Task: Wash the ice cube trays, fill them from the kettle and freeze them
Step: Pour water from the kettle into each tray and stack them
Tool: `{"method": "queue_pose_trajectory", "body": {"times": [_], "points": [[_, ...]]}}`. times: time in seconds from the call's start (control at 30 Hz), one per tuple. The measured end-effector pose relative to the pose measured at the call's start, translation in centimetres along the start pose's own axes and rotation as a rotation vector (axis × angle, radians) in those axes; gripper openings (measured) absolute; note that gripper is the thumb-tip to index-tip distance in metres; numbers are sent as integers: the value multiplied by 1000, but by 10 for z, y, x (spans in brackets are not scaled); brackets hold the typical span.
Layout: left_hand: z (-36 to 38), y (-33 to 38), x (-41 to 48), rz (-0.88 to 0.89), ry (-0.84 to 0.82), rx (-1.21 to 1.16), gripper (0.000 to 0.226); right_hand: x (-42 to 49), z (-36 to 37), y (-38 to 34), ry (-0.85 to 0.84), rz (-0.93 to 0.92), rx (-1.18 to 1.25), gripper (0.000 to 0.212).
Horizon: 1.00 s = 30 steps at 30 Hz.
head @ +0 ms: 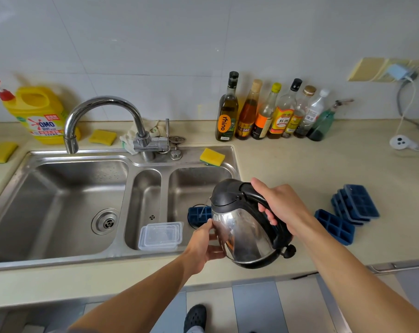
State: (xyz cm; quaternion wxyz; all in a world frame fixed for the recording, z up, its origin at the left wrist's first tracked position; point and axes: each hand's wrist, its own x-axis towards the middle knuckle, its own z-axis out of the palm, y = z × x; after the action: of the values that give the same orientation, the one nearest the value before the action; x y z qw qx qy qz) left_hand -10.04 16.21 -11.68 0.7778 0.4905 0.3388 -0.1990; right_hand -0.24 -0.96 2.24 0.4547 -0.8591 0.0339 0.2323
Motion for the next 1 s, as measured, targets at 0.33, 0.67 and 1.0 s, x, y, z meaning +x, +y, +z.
{"method": "queue_pose_trajectory", "body": {"times": [0.33,0.67,1.0], "points": [[9,4,8,-23,-24,21,51,-2,-10,-2,29,23,-1,69],[12,8,16,-22,-23,46,48,0,-16,-5,46,28,9,68],[10,13,22,-47,-19,32,48,3,-15,-12,47,41,1,66]]}}
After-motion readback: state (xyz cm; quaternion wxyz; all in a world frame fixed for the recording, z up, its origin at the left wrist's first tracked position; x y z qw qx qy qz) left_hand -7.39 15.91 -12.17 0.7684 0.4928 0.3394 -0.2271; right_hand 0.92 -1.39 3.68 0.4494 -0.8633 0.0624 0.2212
